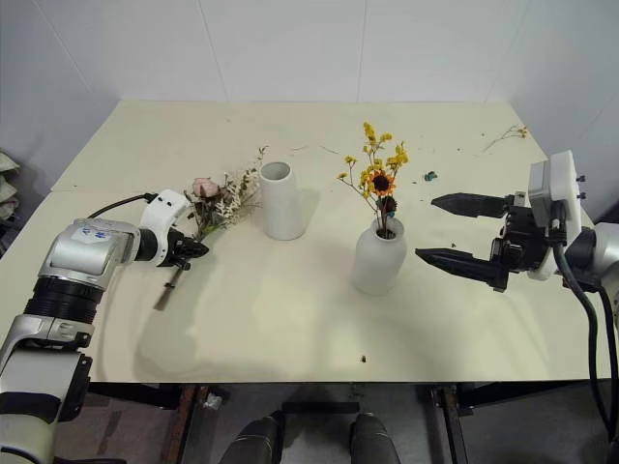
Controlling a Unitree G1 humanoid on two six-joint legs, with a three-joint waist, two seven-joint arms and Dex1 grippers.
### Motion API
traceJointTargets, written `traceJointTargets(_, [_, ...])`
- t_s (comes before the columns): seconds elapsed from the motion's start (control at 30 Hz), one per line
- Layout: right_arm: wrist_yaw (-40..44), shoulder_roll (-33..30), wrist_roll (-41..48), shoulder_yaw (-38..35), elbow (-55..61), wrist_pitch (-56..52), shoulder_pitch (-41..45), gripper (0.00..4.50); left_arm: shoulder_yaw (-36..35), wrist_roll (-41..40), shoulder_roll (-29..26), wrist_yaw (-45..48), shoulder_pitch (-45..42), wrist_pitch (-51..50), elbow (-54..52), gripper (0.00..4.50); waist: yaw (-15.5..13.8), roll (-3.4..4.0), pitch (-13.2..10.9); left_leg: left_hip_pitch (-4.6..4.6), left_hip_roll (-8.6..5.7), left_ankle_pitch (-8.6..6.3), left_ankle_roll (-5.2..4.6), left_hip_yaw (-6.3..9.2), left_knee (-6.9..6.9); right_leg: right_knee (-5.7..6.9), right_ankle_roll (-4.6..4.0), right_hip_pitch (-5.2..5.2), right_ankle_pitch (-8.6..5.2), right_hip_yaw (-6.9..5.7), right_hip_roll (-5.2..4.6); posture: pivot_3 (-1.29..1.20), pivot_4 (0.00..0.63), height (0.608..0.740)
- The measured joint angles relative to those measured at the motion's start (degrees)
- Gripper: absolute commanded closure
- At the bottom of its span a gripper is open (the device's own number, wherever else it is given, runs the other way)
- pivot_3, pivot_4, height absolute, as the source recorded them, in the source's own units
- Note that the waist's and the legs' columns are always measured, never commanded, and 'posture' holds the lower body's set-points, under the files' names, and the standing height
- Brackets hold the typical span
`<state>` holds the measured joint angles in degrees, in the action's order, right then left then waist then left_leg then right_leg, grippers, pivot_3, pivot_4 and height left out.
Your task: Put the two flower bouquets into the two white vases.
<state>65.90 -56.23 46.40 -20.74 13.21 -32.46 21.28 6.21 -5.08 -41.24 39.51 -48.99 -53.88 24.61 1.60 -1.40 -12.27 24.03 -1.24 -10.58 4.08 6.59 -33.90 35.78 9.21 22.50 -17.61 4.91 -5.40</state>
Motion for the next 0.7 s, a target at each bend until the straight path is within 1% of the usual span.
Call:
traceJointTargets(0.17, [-0.6,0.2,0.0,-0.3,-0.1,0.0,-0.2,0.00,-0.7,0.0,0.1,-0.2,-0.2,0.4,0.9,4.41,0.0,0.00,0.0,0.02,0.00,0.00,0.00,0.00,0.00,0.00,0.01,0.01,0.00,0.00,0.00,0.00,0.150,0.740])
traceJointTargets(0.23, [-0.8,0.2,0.0,-0.5,-0.1,0.1,-0.2,0.00,-1.6,0.0,1.0,-1.3,-0.2,1.3,1.3,4.41,-0.1,-0.01,0.0,0.03,0.00,0.00,0.00,0.00,0.00,-0.01,0.01,0.01,0.00,0.00,0.00,0.00,0.150,0.740])
traceJointTargets(0.3, [-1.0,0.2,0.0,-0.7,-0.1,0.1,-0.5,0.00,-3.9,-0.7,2.9,-2.8,-1.1,3.4,3.1,4.41,-0.1,-0.04,0.0,0.05,0.00,0.00,0.00,0.01,-0.01,-0.01,0.02,0.02,0.01,-0.01,0.00,0.00,0.150,0.740])
traceJointTargets(0.37, [-1.4,0.6,0.0,-1.0,-0.1,0.1,-1.1,0.00,-8.0,-2.0,5.2,-5.6,-2.5,8.5,5.1,4.41,-0.2,-0.12,-0.1,0.11,0.00,0.00,0.00,0.05,-0.02,-0.01,0.05,0.05,0.03,-0.05,-0.01,0.00,0.150,0.740])
traceJointTargets(0.43, [-1.8,0.7,-0.1,-1.2,0.0,0.1,-1.8,0.00,-12.2,-2.9,7.0,-9.2,-5.2,17.6,8.1,4.41,-0.4,-0.20,-0.1,0.15,0.00,0.00,0.01,0.05,-0.03,-0.06,0.11,0.07,0.07,-0.05,-0.02,0.00,0.150,0.740])
traceJointTargets(0.47, [-2.0,0.7,-0.1,-1.5,0.0,0.1,-2.2,0.00,-15.4,-4.1,8.1,-11.0,-7.1,23.4,9.9,4.41,-0.4,-0.19,-0.1,0.17,-0.03,0.00,0.01,0.04,-0.03,-0.12,0.15,0.06,0.10,-0.04,-0.05,0.00,0.150,0.740])
traceJointTargets(0.53, [-2.5,0.9,-0.2,-2.0,0.1,0.1,-2.5,0.00,-20.4,-7.1,10.4,-12.5,-9.9,30.9,11.1,4.41,-0.5,-0.20,-0.1,0.19,-0.05,-0.02,0.01,0.03,-0.03,-0.18,0.19,0.05,0.12,-0.03,-0.08,0.00,0.150,0.740])
traceJointTargets(0.6, [-3.0,0.9,-0.2,-2.2,0.4,0.1,-3.0,0.00,-24.2,-11.2,13.3,-11.5,-12.4,36.4,11.3,4.41,-0.7,-0.20,-0.1,0.18,-0.06,-0.05,-0.01,0.01,-0.02,-0.23,0.21,0.02,0.12,-0.03,-0.08,0.00,0.150,0.740])
traceJointTargets(0.7, [-3.4,1.5,-0.4,-2.2,0.9,0.1,-3.9,0.00,-26.1,-15.6,16.8,-8.6,-14.2,40.4,11.2,4.41,-0.8,-0.20,-0.1,0.18,-0.06,-0.06,-0.01,-0.03,-0.03,-0.21,0.22,0.03,0.11,-0.01,-0.06,0.00,0.150,0.740])
